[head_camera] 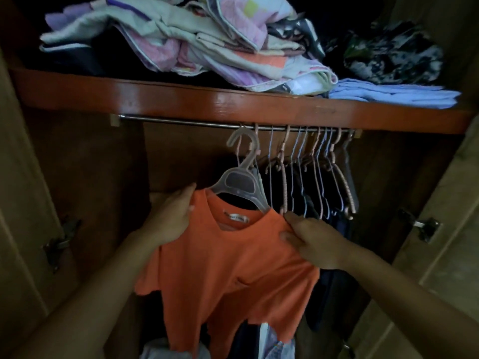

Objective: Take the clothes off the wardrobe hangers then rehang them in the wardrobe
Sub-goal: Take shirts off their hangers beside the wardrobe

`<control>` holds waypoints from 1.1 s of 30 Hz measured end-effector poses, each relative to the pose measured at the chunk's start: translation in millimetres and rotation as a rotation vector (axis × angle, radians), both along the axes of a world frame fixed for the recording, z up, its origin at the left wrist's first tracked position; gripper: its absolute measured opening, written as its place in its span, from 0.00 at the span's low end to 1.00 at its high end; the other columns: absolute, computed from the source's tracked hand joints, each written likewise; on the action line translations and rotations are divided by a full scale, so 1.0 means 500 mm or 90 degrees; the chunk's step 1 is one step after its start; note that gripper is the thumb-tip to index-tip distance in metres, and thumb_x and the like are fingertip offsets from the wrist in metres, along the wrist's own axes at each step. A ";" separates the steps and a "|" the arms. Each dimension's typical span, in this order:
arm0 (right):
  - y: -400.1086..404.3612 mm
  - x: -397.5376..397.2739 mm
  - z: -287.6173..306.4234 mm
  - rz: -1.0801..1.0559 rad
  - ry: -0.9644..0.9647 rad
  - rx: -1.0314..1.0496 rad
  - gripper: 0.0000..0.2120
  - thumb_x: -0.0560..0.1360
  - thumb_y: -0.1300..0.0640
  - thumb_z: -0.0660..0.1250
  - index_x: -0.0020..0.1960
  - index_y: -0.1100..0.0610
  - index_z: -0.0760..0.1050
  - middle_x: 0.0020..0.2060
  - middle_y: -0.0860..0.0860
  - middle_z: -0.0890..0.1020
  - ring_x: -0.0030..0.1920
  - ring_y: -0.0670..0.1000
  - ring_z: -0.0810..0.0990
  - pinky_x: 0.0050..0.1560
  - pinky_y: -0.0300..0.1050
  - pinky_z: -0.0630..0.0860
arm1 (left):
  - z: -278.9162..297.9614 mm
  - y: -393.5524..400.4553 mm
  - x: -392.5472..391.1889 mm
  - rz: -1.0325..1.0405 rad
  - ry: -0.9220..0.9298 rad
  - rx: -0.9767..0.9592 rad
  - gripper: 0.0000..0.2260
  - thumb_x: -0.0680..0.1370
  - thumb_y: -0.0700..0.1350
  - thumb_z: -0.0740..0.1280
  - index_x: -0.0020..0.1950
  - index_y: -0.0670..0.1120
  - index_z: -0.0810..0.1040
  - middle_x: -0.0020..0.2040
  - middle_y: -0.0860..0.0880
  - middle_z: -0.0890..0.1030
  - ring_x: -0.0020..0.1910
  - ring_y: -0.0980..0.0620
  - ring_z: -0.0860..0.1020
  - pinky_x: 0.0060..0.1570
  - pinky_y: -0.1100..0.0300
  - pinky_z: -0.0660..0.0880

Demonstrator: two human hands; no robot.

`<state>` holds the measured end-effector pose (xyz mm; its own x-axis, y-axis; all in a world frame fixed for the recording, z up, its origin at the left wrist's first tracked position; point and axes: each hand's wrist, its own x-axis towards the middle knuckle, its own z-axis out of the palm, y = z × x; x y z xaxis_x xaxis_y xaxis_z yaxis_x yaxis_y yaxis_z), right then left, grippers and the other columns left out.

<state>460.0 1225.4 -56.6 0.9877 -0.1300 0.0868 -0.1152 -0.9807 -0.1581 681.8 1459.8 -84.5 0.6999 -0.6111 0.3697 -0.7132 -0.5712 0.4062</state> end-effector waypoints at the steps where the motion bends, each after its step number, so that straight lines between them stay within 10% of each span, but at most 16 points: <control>1: -0.009 -0.025 0.000 -0.010 0.001 -0.015 0.17 0.83 0.46 0.57 0.66 0.55 0.65 0.51 0.53 0.81 0.52 0.55 0.80 0.53 0.52 0.75 | 0.002 -0.005 -0.016 -0.035 0.005 -0.019 0.23 0.82 0.41 0.61 0.77 0.45 0.64 0.74 0.43 0.69 0.73 0.45 0.67 0.71 0.59 0.60; 10: -0.071 -0.247 0.028 -0.157 -0.023 -0.080 0.16 0.79 0.45 0.64 0.62 0.52 0.71 0.57 0.53 0.81 0.59 0.56 0.79 0.57 0.50 0.73 | 0.041 -0.090 -0.151 -0.274 0.087 -0.051 0.06 0.79 0.38 0.66 0.48 0.48 0.79 0.44 0.53 0.81 0.45 0.57 0.79 0.49 0.56 0.73; 14: -0.080 -0.362 0.043 -0.204 -0.118 0.089 0.08 0.77 0.45 0.68 0.53 0.46 0.76 0.47 0.43 0.81 0.49 0.41 0.79 0.52 0.45 0.73 | 0.067 -0.150 -0.237 -0.358 0.111 -0.087 0.06 0.79 0.39 0.66 0.46 0.48 0.79 0.43 0.52 0.81 0.44 0.57 0.79 0.48 0.57 0.73; 24: -0.064 -0.675 0.038 -0.342 -0.205 0.049 0.04 0.77 0.52 0.69 0.48 0.52 0.77 0.43 0.43 0.81 0.45 0.46 0.79 0.49 0.46 0.74 | 0.084 -0.304 -0.489 -0.566 0.219 -0.065 0.05 0.76 0.40 0.71 0.48 0.49 0.82 0.44 0.51 0.85 0.46 0.54 0.83 0.52 0.56 0.77; 29: -0.034 -0.817 0.044 -0.437 -0.225 0.045 0.14 0.77 0.53 0.70 0.44 0.32 0.73 0.38 0.33 0.78 0.41 0.34 0.76 0.43 0.28 0.67 | 0.080 -0.388 -0.605 -0.695 0.264 -0.071 0.08 0.74 0.39 0.72 0.50 0.51 0.83 0.46 0.53 0.86 0.47 0.56 0.83 0.50 0.65 0.76; 33: -0.002 -0.899 0.043 -0.535 -0.236 0.061 0.05 0.78 0.52 0.69 0.44 0.44 0.76 0.35 0.44 0.78 0.37 0.44 0.76 0.41 0.38 0.71 | 0.074 -0.456 -0.690 -0.816 0.278 -0.036 0.11 0.75 0.35 0.71 0.52 0.50 0.83 0.48 0.53 0.86 0.49 0.57 0.83 0.53 0.65 0.76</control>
<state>10.4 1224.2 -34.9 0.4763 -0.8147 0.3308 -0.7090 -0.5783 -0.4035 336.7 1232.0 -47.7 -0.2797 -0.9083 0.3110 -0.5350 0.4164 0.7351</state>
